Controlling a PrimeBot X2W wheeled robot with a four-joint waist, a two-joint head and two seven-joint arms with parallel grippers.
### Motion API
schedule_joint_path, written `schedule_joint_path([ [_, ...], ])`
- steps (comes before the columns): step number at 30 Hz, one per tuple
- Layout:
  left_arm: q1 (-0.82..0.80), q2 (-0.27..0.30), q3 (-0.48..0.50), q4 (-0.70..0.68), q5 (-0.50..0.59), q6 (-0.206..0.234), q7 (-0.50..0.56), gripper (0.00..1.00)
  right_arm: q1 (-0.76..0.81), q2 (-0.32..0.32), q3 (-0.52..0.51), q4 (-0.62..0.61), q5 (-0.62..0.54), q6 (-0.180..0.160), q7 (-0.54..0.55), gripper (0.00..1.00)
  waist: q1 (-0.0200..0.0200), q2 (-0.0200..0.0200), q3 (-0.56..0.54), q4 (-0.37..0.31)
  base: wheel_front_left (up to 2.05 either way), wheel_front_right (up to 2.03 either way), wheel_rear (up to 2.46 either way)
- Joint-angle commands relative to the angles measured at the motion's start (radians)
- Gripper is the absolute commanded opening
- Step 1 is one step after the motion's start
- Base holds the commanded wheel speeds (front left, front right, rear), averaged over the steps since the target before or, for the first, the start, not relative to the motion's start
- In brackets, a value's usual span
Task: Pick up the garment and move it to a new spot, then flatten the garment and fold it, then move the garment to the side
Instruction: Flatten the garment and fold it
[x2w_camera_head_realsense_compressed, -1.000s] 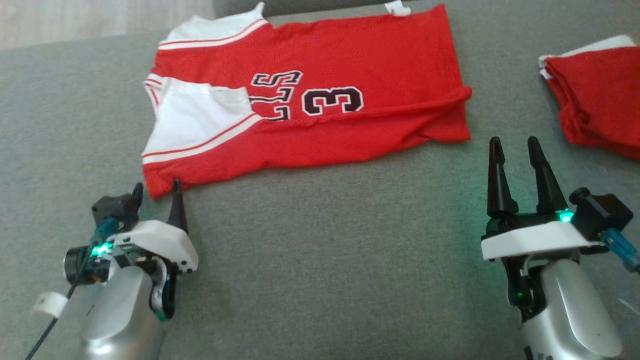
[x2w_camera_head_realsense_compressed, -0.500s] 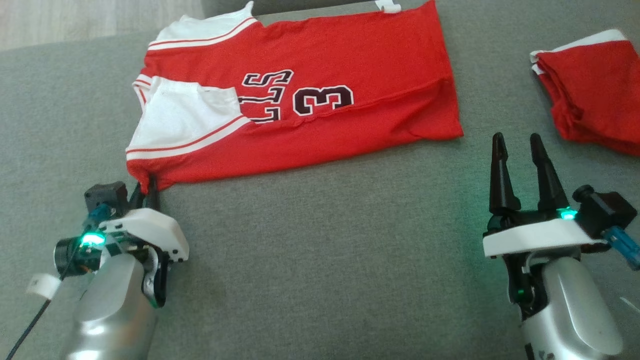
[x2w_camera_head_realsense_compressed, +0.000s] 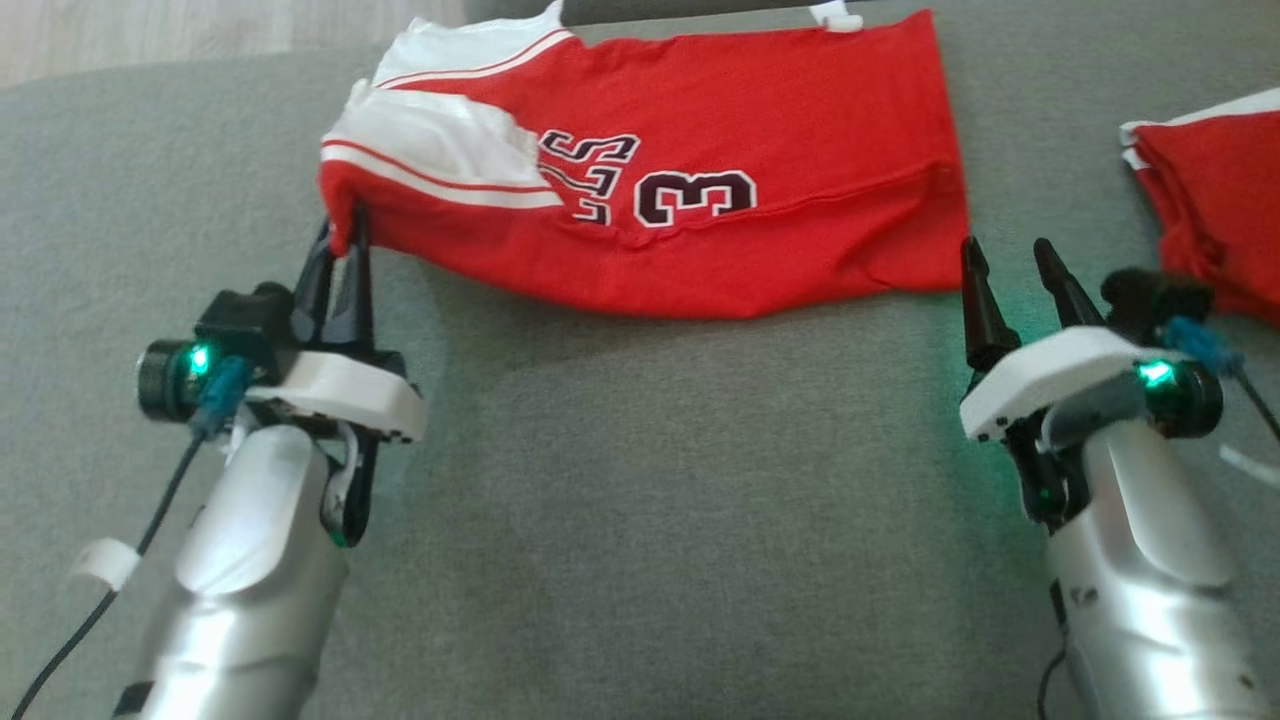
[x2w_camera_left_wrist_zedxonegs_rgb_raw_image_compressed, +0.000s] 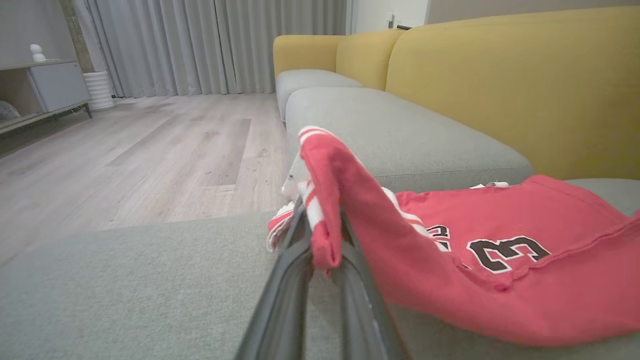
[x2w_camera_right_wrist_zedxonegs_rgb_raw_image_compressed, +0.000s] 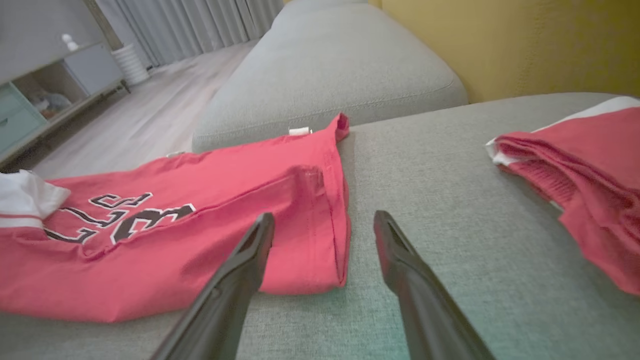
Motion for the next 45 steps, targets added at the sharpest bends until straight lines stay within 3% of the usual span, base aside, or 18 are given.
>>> schedule_joint_path([
  [1,-0.031,0.019,0.022,-0.037,0.010,-0.007,-0.010,0.00,-0.037,-0.001,0.010,-0.001,-0.014,-0.001,0.013,1.00,-0.0001,0.0000,0.006,0.013,0.00,0.00,0.00],
  [15,-0.021,-0.021,-0.033,-0.067,0.030,-0.029,-0.012,0.00,-0.204,-0.001,-0.122,0.323,-0.262,-0.001,0.123,1.00,-0.0001,0.0000,0.031,0.087,0.00,0.00,0.00],
  [16,-0.019,-0.020,-0.035,-0.063,0.031,-0.028,-0.012,0.00,-0.214,-0.001,-0.139,0.341,-0.301,-0.001,0.129,0.09,-0.0001,0.0000,0.029,0.092,0.00,0.00,0.00],
  [17,-0.017,-0.020,-0.037,-0.059,0.032,-0.028,-0.012,0.00,-0.218,-0.001,-0.147,0.347,-0.315,-0.001,0.127,0.00,-0.0001,0.0000,0.025,0.094,0.00,0.00,0.00],
  [25,0.031,-0.010,-0.039,-0.009,0.017,-0.024,-0.005,0.00,-0.196,-0.001,-0.179,0.334,-0.402,-0.001,0.065,0.00,-0.0001,0.0000,-0.045,0.078,0.00,0.00,0.00],
  [30,0.079,0.009,-0.037,0.021,0.004,-0.018,0.015,0.00,-0.154,-0.001,-0.166,0.313,-0.394,-0.001,0.063,0.00,-0.0001,0.0000,-0.108,0.053,0.00,0.00,0.00],
  [39,0.242,0.025,-0.048,0.027,-0.031,-0.017,0.080,0.00,-0.005,-0.001,-0.123,0.256,-0.326,-0.001,0.168,0.00,-0.0001,0.0000,-0.234,0.015,0.00,0.00,0.00],
  [45,0.370,0.039,-0.049,-0.070,-0.042,0.026,0.107,0.00,0.134,-0.003,-0.128,0.086,-0.311,-0.001,0.243,0.00,-0.0001,0.0000,-0.265,-0.011,0.00,0.00,0.00],
])
